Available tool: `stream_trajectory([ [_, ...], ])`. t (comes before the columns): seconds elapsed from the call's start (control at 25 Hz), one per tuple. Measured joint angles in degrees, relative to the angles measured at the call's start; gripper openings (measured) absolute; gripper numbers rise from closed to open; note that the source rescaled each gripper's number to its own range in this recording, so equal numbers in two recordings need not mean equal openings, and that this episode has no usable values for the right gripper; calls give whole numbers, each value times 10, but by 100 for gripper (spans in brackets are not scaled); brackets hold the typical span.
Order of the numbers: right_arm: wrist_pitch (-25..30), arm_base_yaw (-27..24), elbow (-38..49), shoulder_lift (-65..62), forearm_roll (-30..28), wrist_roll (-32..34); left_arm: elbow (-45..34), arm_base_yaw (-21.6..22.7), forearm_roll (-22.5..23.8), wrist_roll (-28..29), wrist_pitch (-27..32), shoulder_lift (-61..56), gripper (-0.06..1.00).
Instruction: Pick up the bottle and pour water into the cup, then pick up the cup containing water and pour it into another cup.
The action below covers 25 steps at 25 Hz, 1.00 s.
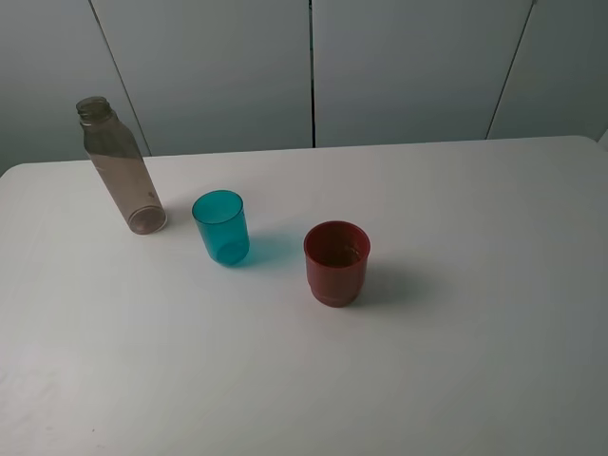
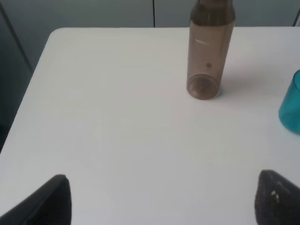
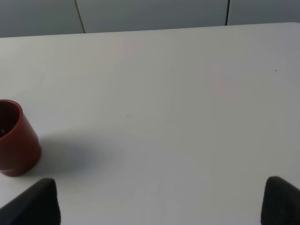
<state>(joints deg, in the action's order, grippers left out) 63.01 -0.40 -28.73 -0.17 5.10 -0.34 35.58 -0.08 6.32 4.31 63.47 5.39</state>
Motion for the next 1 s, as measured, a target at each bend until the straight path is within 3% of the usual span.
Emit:
stream_trajectory([
  [0.28,0,0,0,0,0,0,-60,-5,16,19,0,-51,99],
  [1.0,0,0,0,0,0,3,-63,-5,16,24,-10,-54,99],
])
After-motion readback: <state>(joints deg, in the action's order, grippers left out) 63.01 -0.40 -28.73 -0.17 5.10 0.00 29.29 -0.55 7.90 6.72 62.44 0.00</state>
